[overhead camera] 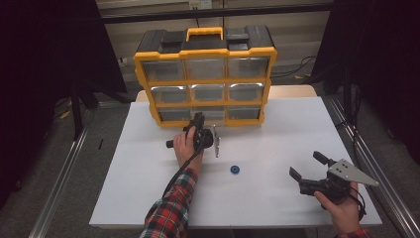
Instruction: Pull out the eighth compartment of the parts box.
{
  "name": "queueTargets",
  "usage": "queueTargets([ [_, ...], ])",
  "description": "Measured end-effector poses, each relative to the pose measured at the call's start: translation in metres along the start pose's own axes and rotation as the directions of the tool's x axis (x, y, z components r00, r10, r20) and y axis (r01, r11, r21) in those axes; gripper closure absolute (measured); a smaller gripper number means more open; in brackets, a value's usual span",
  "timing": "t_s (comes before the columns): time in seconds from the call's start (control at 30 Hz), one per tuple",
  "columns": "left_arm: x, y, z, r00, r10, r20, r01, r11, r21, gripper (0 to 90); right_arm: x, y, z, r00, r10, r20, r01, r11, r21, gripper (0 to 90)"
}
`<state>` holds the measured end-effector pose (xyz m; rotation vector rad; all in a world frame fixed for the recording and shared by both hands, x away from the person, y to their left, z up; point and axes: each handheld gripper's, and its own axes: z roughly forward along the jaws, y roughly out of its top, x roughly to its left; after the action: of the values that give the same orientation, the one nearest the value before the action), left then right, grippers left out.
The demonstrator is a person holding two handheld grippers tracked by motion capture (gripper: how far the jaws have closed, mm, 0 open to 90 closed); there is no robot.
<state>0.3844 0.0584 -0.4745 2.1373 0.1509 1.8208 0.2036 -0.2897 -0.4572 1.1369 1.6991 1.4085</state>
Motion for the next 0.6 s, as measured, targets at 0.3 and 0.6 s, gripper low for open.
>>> queueTargets([
  [0.3, 0.0, 0.0, -0.007, 0.9999, 0.016, 0.0, -0.016, 0.9999, 0.004, 75.6, 0.0, 0.0, 0.0, 1.0, 0.001, 0.0, -0.001, 1.0, 0.0, 1.1],
  [0.6, -0.002, -0.002, -0.011, 0.9998, 0.02, -0.001, -0.02, 0.9996, -0.02, 76.0, 0.001, 0.0, 0.0, 1.0, 0.007, 0.001, -0.007, 1.0, 0.003, 1.1],
])
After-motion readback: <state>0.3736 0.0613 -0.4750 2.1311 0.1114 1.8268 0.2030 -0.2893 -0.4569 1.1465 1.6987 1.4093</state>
